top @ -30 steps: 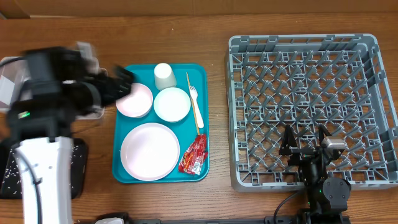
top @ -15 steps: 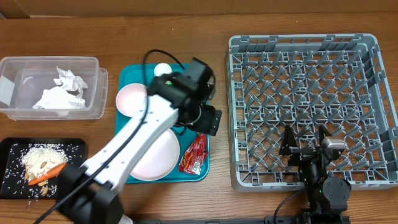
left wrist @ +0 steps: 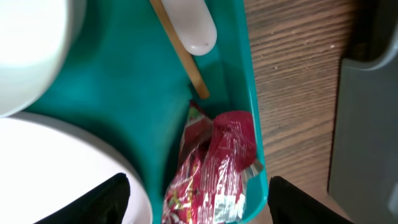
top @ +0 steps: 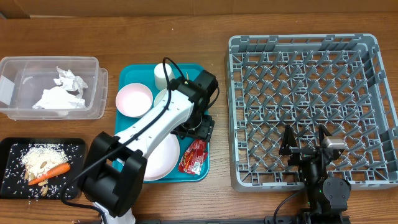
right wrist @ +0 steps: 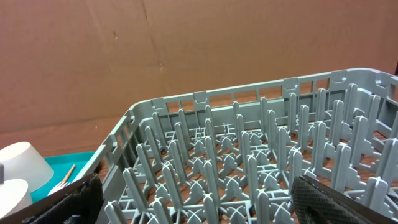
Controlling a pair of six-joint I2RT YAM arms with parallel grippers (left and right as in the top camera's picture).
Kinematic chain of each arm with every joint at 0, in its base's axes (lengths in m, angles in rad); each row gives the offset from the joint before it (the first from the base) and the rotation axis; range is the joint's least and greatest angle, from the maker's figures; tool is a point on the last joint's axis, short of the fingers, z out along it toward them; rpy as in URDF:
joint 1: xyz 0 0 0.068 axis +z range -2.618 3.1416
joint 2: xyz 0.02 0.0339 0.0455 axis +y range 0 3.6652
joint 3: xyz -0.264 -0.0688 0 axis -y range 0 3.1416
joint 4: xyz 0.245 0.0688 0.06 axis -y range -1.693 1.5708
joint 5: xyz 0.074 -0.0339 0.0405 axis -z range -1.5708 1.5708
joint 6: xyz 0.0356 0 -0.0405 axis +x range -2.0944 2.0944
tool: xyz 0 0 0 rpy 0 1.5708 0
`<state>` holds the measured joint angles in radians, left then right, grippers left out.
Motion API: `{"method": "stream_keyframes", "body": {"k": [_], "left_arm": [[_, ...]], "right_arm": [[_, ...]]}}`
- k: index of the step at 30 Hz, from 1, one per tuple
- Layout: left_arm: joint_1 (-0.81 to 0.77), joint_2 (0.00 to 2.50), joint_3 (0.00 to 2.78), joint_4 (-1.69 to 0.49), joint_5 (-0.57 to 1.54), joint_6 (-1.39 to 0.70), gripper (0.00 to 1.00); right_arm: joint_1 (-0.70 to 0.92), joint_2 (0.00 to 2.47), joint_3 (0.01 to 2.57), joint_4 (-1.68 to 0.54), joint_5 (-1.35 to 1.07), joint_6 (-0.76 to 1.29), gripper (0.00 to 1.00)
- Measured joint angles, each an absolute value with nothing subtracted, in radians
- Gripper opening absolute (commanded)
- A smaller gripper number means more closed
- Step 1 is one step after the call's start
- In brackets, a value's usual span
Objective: Sort waste into correct bins and load items into the dishwasher
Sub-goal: 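Lower the left gripper onto the red wrapper on the teal tray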
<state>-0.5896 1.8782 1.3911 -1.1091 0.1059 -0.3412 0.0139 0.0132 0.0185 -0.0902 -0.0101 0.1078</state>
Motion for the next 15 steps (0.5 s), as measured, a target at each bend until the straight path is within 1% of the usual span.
{"method": "stream_keyframes", "body": {"k": [5,7,11,12,14,15], "left_arm": [[-0.601,1.882,1.286,-0.989,0.139,-0.334,0.71],[-0.614,1.882,1.275,-0.952,0.142,-0.325,0.69],[-0.627,1.882,1.274,-0.937,0.141,-0.313,0.67],[-0.627,1.882,1.272,-0.936,0.138,-0.311,0.64],[-0.627,1.882,1.261,-0.924,0.135,-0.310,0.50],[-0.627,1.882,1.254,-0.921,0.134,-0.309,0.49]], "right_arm": [[0.014,0.013,0.019,-0.090,-0.010,0.108,1.00],[0.014,0.013,0.019,-0.090,-0.010,0.107,1.00],[0.014,0.013,0.019,-0.090,-0.010,0.108,1.00],[0.014,0.013,0.019,-0.090,-0.010,0.107,1.00],[0.014,0.013,0.019,-0.090,-0.010,0.108,1.00],[0.014,0.013,0.019,-0.090,-0.010,0.108,1.00]]}}
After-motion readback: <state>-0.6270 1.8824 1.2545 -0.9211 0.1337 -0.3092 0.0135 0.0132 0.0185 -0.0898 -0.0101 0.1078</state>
